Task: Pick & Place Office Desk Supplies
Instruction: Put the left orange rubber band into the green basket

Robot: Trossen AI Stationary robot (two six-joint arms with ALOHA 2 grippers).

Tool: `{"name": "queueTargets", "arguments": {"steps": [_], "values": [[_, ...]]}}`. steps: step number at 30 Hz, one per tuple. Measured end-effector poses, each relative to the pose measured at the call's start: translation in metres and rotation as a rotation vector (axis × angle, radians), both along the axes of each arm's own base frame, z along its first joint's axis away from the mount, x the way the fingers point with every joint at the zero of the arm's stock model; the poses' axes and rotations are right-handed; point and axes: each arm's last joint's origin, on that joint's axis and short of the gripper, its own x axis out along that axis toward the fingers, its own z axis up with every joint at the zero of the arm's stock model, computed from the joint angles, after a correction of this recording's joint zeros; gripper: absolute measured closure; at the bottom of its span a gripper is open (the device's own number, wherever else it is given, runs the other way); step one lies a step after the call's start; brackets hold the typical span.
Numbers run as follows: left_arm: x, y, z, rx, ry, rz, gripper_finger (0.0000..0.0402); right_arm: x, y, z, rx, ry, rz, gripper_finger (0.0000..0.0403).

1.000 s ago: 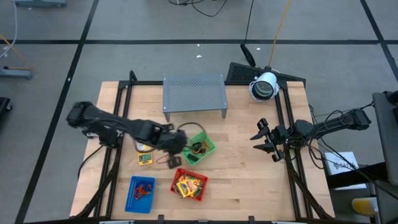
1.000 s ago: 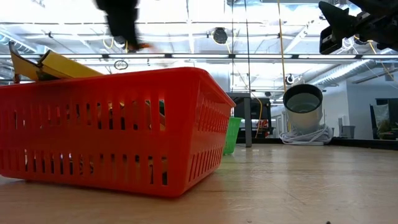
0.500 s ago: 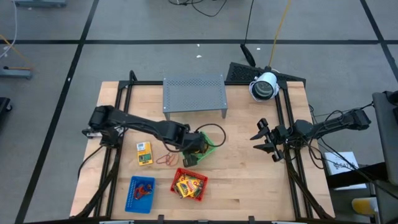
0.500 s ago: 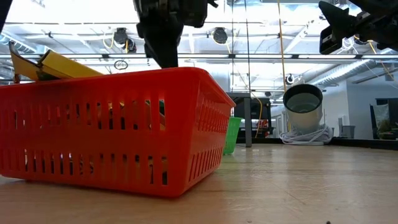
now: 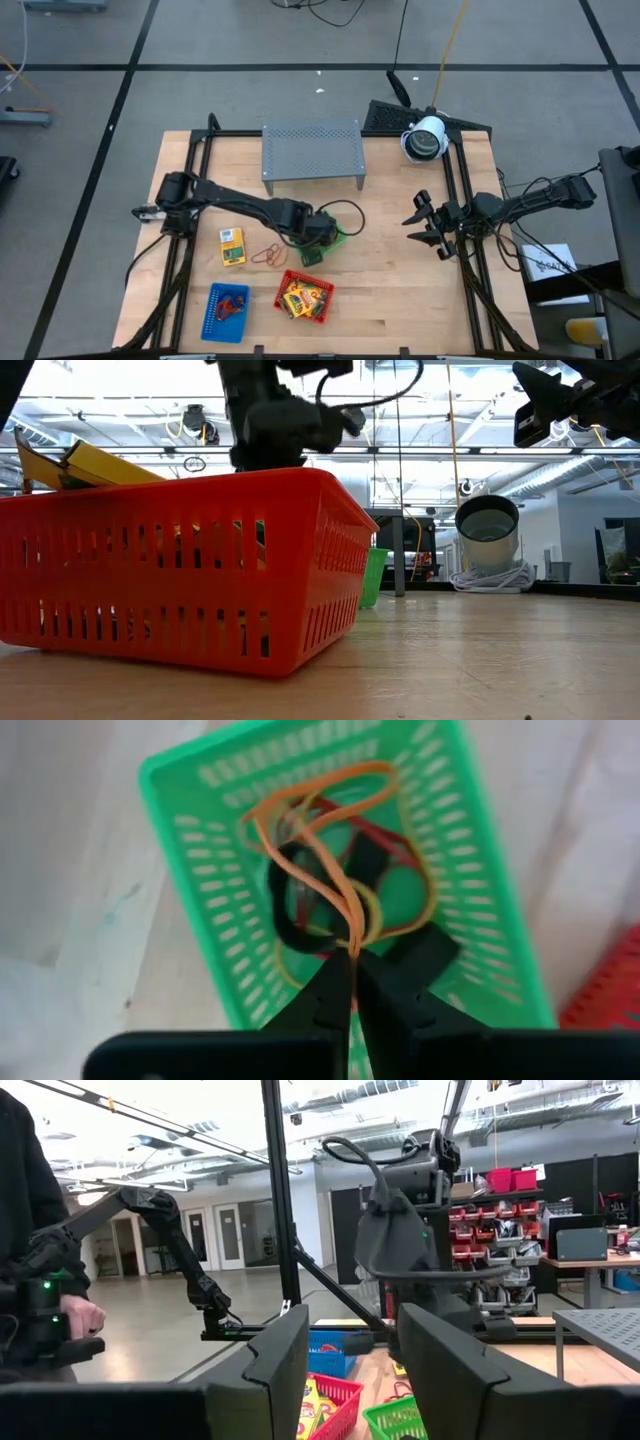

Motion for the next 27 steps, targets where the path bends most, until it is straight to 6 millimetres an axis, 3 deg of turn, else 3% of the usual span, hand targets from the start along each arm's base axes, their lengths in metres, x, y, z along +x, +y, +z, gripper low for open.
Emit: {"name": "queueTargets", "arguments": {"steps": [5,13,20,27], "values": [[-0.004,0.001,-0.014,-0.037,0.014,0.047,0.0382,0.000,0.000,0.000,-0.001,0.004,0.000,0.0258],[0.003,-0.002,-0.011,-0.090,-0.057,0.034,0.0372,0.000,0.000,0.000,-0.001,0.004,0.000,0.0255],[0.003,-0.003,-0.009,-0.114,-0.070,0.022,0.0275,0.000,0.000,0.000,-0.001,0.005,0.000,0.0253],[-0.016,-0.001,0.030,-0.052,-0.122,-0.004,0.0201,0.000,0.000,0.000,-0.001,0.004,0.000,0.0258]]}}
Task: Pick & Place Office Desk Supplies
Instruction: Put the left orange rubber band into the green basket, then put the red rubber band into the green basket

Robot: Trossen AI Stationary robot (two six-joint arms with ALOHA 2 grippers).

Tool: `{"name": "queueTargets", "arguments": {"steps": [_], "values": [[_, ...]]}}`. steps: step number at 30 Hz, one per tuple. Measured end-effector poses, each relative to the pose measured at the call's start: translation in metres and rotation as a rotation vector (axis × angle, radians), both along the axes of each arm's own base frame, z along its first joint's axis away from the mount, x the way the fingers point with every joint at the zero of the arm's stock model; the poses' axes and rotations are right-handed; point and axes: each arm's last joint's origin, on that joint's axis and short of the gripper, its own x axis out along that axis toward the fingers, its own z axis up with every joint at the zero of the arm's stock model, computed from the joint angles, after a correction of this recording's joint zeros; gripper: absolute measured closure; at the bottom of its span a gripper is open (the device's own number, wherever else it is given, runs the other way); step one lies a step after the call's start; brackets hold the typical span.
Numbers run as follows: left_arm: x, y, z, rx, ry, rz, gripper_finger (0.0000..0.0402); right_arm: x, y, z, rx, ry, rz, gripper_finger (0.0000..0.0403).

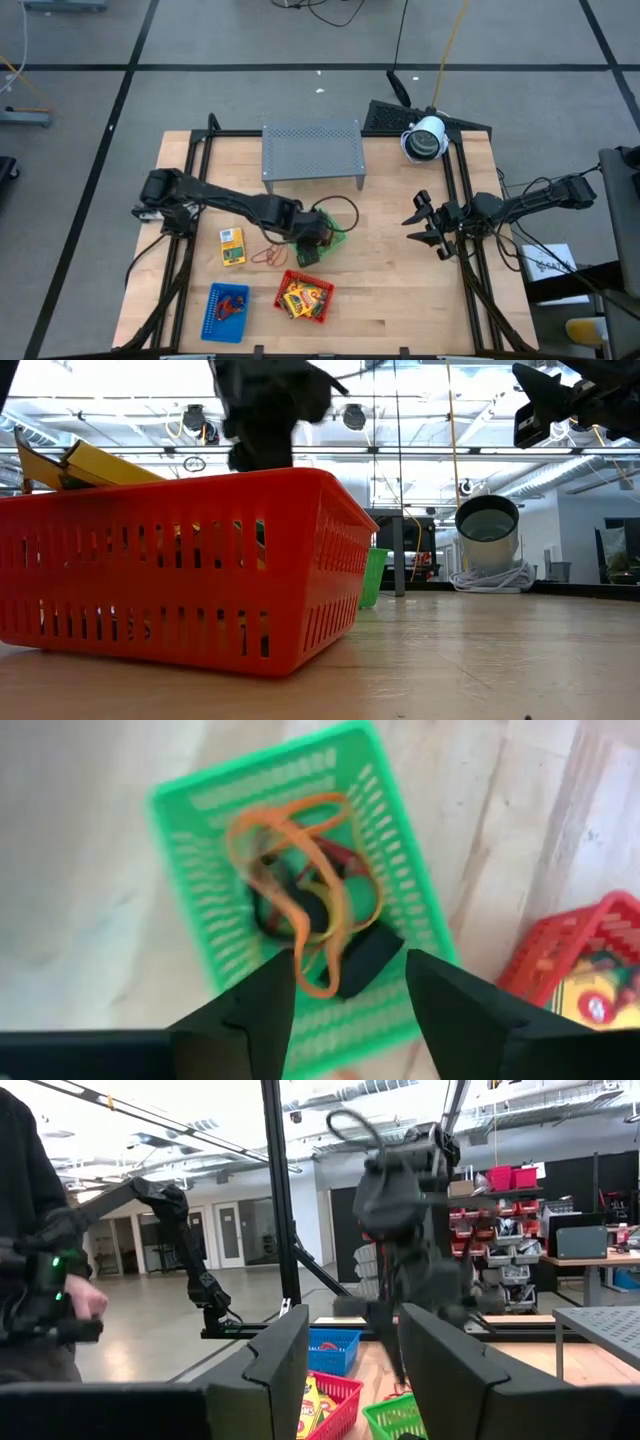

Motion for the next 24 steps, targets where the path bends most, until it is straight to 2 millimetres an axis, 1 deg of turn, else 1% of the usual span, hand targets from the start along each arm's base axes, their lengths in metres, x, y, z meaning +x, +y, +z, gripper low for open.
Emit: {"name": "queueTargets", "arguments": {"steps": [5,9,13,20,24], "values": [[-0.024,0.005,0.033,0.022,-0.019,-0.015,0.0203,0.000,0.000,0.000,0.000,0.001,0.000,0.0255],[-0.038,0.003,0.050,0.010,-0.038,-0.029,0.0214,0.000,0.000,0.000,0.000,0.000,0.000,0.0255],[-0.042,0.002,0.051,0.055,-0.025,-0.012,0.0223,0.000,0.000,0.000,0.000,0.001,0.000,0.0253],[-0.028,-0.002,0.035,0.077,-0.011,-0.043,0.0227,0.000,0.000,0.000,0.000,0.001,0.000,0.0257],[-0.027,-0.004,0.035,0.080,-0.023,-0.061,0.0227,0.000,0.000,0.000,-0.001,0.001,0.000,0.0258]]}}
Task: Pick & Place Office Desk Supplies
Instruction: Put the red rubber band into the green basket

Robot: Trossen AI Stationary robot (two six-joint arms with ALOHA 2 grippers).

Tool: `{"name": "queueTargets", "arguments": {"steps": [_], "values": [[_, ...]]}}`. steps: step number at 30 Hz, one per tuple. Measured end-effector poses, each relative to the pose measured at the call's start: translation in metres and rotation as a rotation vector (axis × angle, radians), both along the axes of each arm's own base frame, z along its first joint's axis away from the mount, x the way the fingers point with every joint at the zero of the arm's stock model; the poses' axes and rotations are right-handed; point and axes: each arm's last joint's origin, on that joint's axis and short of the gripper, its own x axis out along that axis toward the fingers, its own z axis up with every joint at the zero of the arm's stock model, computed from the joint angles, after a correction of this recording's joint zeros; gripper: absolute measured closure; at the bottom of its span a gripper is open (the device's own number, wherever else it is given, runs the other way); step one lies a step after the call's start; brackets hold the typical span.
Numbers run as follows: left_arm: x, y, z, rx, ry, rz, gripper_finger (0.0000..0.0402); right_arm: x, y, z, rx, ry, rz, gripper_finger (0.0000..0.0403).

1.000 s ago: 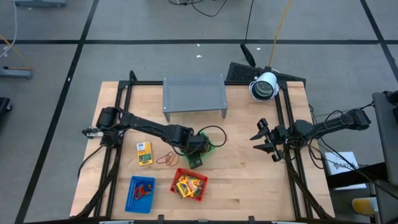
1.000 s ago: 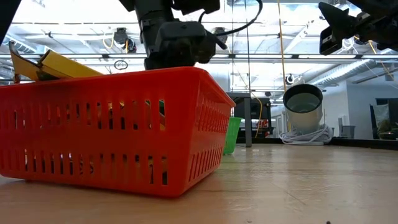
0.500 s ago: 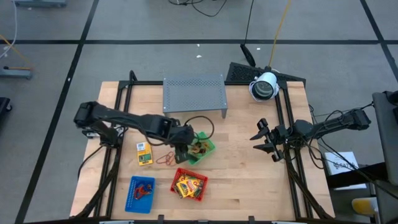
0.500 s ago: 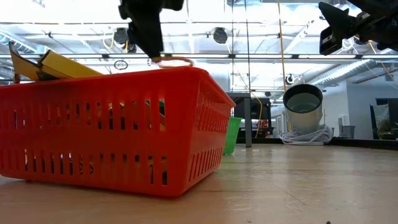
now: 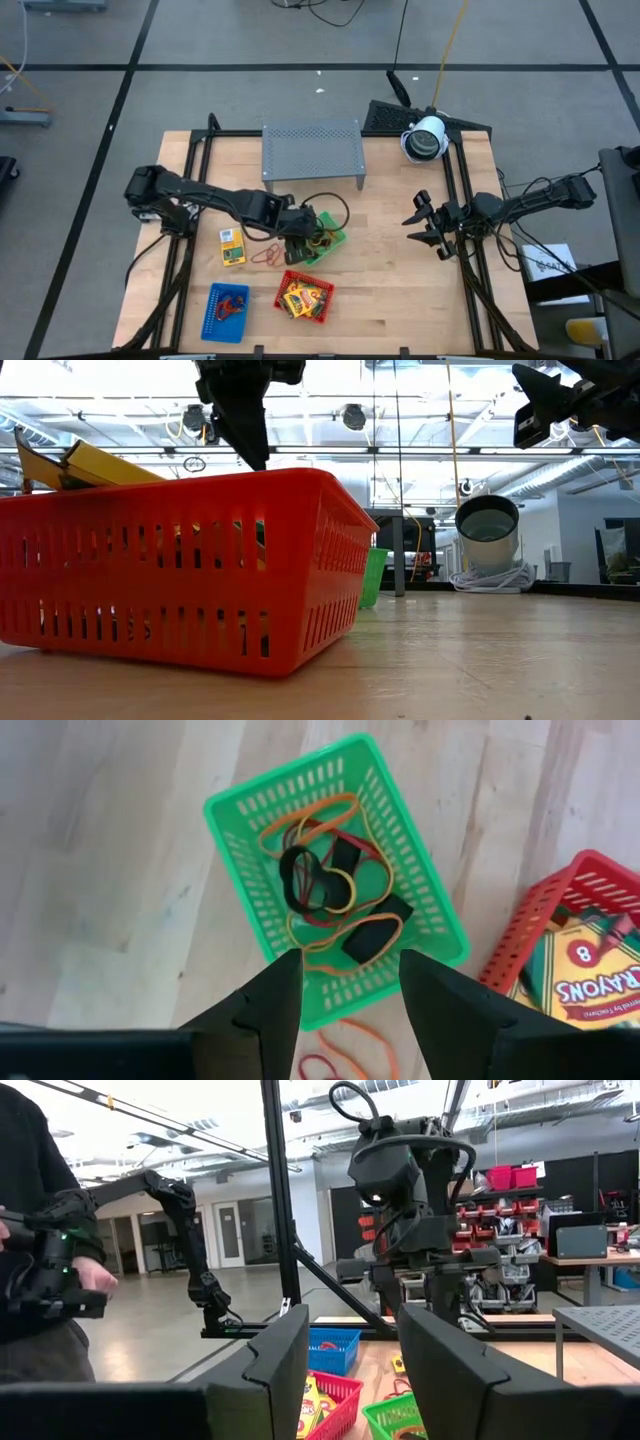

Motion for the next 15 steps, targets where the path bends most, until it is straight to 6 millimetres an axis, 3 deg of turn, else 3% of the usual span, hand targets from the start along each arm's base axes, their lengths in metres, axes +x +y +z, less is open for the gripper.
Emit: {"name": "queueTargets", "arguments": {"steps": [3,9,12,15], "values": [[-0.008,-0.002,0.007,-0.010,0.009,-0.007,0.0227,0.000,0.000,0.000,0.000,0.001,0.000,0.0256],[-0.043,-0.009,0.031,-0.022,0.073,-0.014,0.0227,0.000,0.000,0.000,0.000,0.000,0.000,0.0255],[-0.053,-0.012,0.033,-0.043,0.105,0.039,0.0227,0.000,0.000,0.000,0.000,0.000,0.000,0.0257],[-0.063,-0.014,0.020,-0.116,0.125,0.053,0.0227,0.000,0.000,0.000,0.000,0.000,0.000,0.0255]]}}
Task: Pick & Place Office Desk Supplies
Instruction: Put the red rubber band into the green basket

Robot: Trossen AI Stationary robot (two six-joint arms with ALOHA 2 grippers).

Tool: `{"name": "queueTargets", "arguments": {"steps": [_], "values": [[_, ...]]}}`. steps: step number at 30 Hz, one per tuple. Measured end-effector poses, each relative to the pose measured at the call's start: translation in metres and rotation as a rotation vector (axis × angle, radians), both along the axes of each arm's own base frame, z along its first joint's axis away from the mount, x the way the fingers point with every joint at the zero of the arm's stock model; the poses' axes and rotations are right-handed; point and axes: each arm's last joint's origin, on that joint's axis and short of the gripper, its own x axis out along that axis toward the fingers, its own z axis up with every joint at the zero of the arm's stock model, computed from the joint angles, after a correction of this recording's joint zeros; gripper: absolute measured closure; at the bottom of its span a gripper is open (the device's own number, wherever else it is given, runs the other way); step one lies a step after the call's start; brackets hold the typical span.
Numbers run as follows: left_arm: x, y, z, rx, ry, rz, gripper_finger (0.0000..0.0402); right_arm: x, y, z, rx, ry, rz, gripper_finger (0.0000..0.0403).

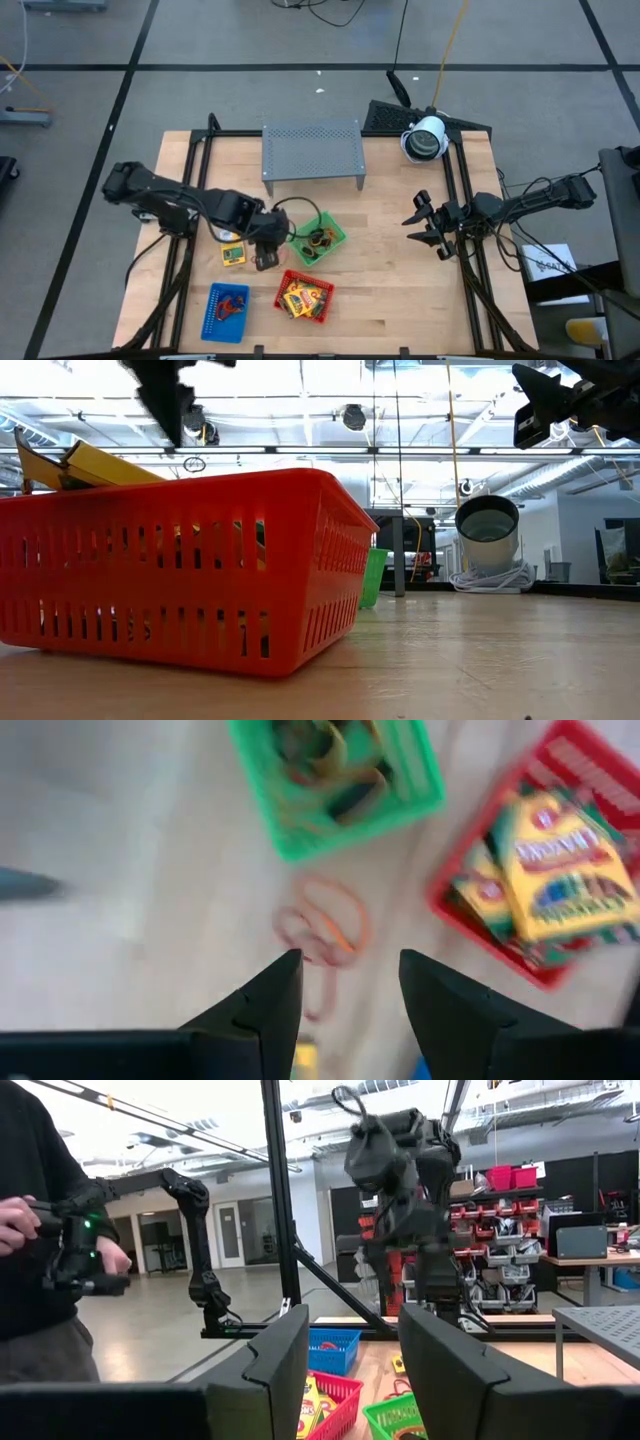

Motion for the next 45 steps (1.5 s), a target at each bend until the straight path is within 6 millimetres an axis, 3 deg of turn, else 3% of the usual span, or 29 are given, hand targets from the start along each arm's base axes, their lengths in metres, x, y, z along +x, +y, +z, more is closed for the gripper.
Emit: {"name": "queueTargets", "arguments": {"steps": [7,15,25,34,39,45], "values": [[-0.018,-0.009,-0.050,-0.245,-0.083,0.052,0.0227,0.000,0.000,0.000,0.000,0.000,0.000,0.0254],[-0.037,-0.008,-0.086,-0.206,0.002,0.261,0.0227,0.000,0.000,0.000,0.000,-0.001,0.000,0.0256],[-0.043,-0.015,-0.094,-0.105,-0.040,0.432,0.0227,0.000,0.000,0.000,0.000,0.000,0.000,0.0255],[-0.029,-0.027,-0.123,-0.171,0.042,0.595,0.0227,0.000,0.000,0.000,0.000,0.000,0.000,0.0253],[-0.024,-0.025,-0.135,-0.193,0.095,0.651,0.0227,0.000,0.000,0.000,0.000,0.001,0.000,0.0257],[-0.023,-0.020,-0.135,-0.180,0.101,0.671,0.0227,0.000,0.000,0.000,0.000,0.000,0.000,0.0257]]}}
